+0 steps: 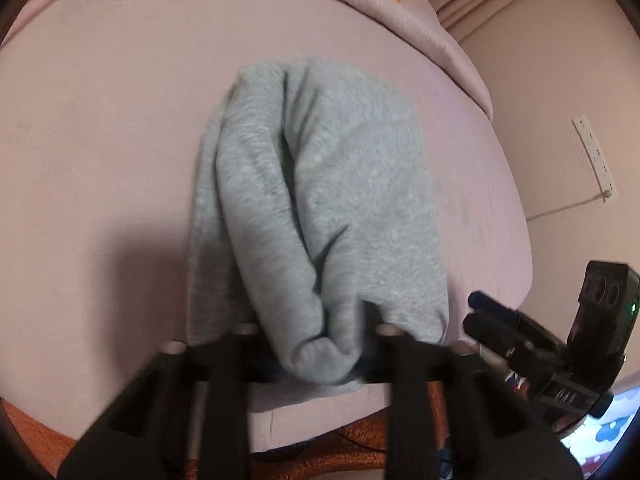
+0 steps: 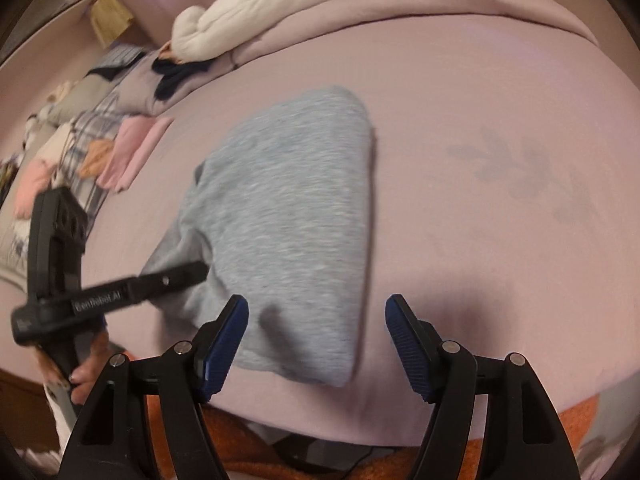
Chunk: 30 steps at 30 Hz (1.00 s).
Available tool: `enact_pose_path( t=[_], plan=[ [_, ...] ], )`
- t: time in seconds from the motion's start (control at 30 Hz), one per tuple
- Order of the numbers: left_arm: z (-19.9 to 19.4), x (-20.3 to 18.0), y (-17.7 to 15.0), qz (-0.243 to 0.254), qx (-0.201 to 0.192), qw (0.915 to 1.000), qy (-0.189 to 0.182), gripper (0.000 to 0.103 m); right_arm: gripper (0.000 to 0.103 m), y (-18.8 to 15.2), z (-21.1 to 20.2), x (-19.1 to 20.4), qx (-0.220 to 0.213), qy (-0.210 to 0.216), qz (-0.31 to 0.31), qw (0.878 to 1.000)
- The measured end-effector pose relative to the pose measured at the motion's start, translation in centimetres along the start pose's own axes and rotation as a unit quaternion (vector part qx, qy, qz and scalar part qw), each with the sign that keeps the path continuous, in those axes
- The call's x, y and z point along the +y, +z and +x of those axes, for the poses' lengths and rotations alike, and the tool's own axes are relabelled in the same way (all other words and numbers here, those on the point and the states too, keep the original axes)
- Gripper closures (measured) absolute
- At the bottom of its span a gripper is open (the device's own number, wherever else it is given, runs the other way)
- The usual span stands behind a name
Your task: Fold small clothes
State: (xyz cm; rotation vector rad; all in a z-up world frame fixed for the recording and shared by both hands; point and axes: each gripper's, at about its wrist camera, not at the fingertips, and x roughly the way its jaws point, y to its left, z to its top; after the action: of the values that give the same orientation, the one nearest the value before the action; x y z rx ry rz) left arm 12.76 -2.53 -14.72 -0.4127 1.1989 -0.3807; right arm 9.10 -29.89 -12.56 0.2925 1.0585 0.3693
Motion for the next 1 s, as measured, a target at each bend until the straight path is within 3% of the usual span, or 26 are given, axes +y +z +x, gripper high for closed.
enact_pose_path(
  t=[0.23,0.37,0.47,0.6,0.73,0.8,0.87,0.9,1.0],
  plan=[
    [-3.3,-0.5,-1.3,0.001,-0.038,0.9991,-0.018,0.09,0.032,0.3,-0.2,0.3,-0.013,0.018,0.005,1.0],
    [-2.2,1.0,-1.9,-0.008,-0.029,0.9995,0.007,0.087,0.032,0.5,0.9,0.4,-0.005,0.023,0.006,1.0],
    [-0.8,2.2,-2.3,-0.03,-0.018,0.9992,0.019,0.08,0.032,0.2,2.1,0.4,0.012,0.021,0.009,1.0],
    [-0.5,2.0,-2.4,-0.021,-0.026,0.9985,0.044,0.059,0.032,-0.6,3.7,1.0,0.043,0.016,-0.001,0.999],
    [-0.5,2.8,-2.8,-0.028,-0.023,0.9983,0.046,0.055,0.032,-1.1,4.8,1.0,0.064,0.017,0.004,0.998],
    [-1.1,3.7,-3.1,-0.031,-0.022,0.9984,0.043,0.052,0.032,-1.1,4.9,0.9,0.065,0.018,0.009,0.998],
    [-1.5,3.8,-3.2,-0.032,-0.022,0.9974,0.06,0.039,0.032,-0.9,4.8,0.9,0.064,0.018,0.011,0.998],
    [-2.0,4.1,-3.4,-0.034,-0.025,0.9972,0.062,0.037,0.032,-0.8,4.6,0.8,0.062,0.018,0.01,0.998],
    [-3.2,4.1,-2.8,-0.031,-0.042,0.9977,0.042,0.031,0.032,-0.6,3.8,0.6,0.049,0.014,0.0,0.999]
  ],
)
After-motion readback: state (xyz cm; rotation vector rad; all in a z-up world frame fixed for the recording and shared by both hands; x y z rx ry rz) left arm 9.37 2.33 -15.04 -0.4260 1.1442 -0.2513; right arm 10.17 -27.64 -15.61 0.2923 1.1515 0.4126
